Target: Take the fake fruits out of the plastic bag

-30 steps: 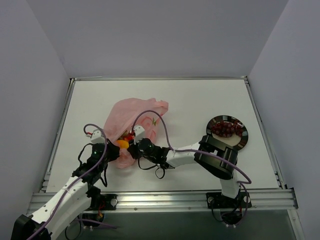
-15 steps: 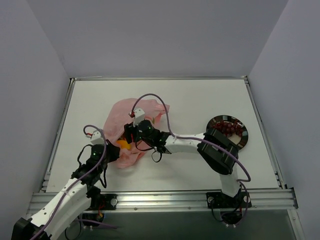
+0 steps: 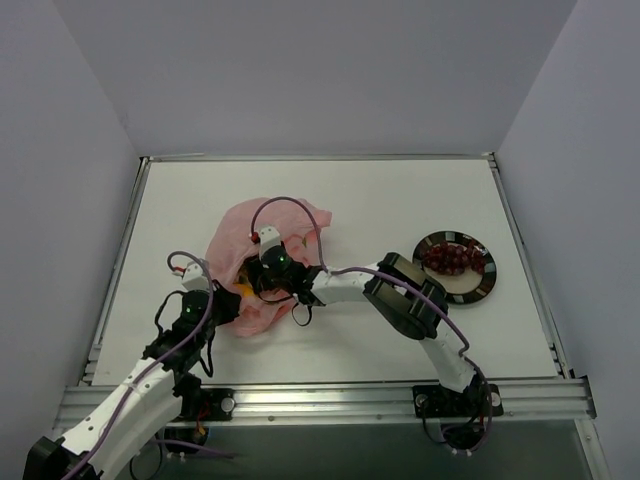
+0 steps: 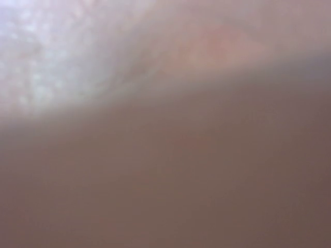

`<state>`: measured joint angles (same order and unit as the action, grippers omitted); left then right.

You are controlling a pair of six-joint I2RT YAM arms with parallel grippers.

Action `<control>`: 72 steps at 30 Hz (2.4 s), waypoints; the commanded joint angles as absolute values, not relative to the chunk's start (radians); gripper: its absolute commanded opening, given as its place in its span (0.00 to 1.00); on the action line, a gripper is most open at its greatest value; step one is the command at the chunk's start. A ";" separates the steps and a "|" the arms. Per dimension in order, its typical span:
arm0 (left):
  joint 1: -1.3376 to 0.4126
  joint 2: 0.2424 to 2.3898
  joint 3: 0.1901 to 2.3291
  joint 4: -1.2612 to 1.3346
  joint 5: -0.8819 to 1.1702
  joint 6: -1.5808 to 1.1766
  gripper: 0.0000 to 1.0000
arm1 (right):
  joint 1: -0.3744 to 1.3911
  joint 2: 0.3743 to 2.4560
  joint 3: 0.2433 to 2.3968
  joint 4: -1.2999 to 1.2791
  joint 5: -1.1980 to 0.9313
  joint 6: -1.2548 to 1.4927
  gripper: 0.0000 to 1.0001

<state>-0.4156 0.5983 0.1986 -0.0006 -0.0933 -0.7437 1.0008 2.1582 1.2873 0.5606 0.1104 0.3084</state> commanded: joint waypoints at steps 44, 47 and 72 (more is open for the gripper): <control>-0.388 0.626 0.290 0.130 -0.178 -0.635 0.02 | 0.766 1.005 0.589 0.399 0.402 0.457 0.00; -0.390 0.611 0.290 0.121 -0.173 -0.632 0.03 | 0.576 0.881 0.516 0.289 0.571 0.589 0.00; -0.411 0.629 0.284 0.143 -0.170 -0.640 0.02 | -0.172 1.031 0.403 0.250 0.241 0.732 0.48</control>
